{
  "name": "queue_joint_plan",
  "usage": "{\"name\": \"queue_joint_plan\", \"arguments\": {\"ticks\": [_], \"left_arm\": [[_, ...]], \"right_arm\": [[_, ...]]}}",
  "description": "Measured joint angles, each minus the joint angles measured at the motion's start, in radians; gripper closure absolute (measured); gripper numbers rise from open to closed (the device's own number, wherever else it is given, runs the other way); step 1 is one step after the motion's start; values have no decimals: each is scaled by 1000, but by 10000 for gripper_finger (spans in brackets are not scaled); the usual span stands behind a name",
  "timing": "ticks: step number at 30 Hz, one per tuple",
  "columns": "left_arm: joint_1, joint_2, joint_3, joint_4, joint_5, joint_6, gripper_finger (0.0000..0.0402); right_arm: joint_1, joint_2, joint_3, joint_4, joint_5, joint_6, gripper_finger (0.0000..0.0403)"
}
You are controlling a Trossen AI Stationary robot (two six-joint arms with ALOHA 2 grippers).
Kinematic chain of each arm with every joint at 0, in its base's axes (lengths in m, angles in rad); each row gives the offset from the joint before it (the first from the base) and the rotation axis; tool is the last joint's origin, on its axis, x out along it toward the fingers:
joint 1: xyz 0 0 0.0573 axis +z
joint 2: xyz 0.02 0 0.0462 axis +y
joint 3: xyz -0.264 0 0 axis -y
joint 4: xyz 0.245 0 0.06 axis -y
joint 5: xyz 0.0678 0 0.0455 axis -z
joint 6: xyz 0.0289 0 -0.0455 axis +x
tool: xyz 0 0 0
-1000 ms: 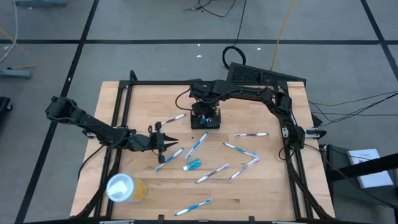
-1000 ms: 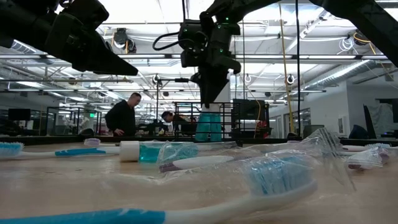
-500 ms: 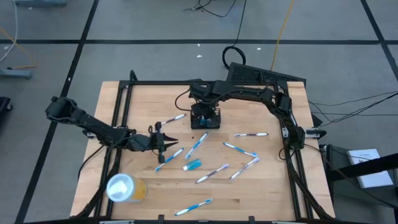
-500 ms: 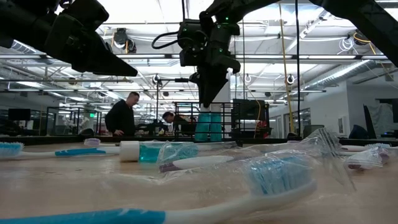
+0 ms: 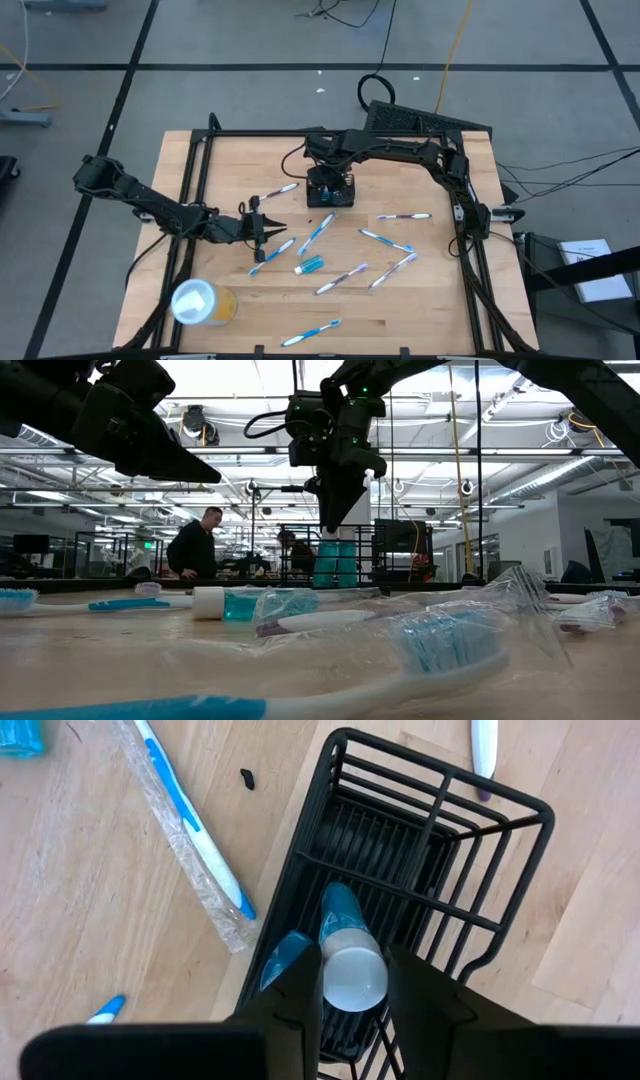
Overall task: Pick & Place toothbrushing station
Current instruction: Put the blue mouthwash bottle into the black organizer
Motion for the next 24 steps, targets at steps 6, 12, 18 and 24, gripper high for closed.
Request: {"name": "queue_joint_plan", "arguments": {"ticks": [6,12,18,24], "left_arm": [[0,0,0,-1,0,0,350],[0,0,0,-3,0,0,350],[0,0,0,-3,0,0,350],[0,0,0,-4,0,-1,350]], "right_arm": [[0,0,0,-1,0,0,324],[0,0,0,-4,1,10,324],[0,0,0,-1,3,23,324],[0,0,0,0,6,31,324]]}}
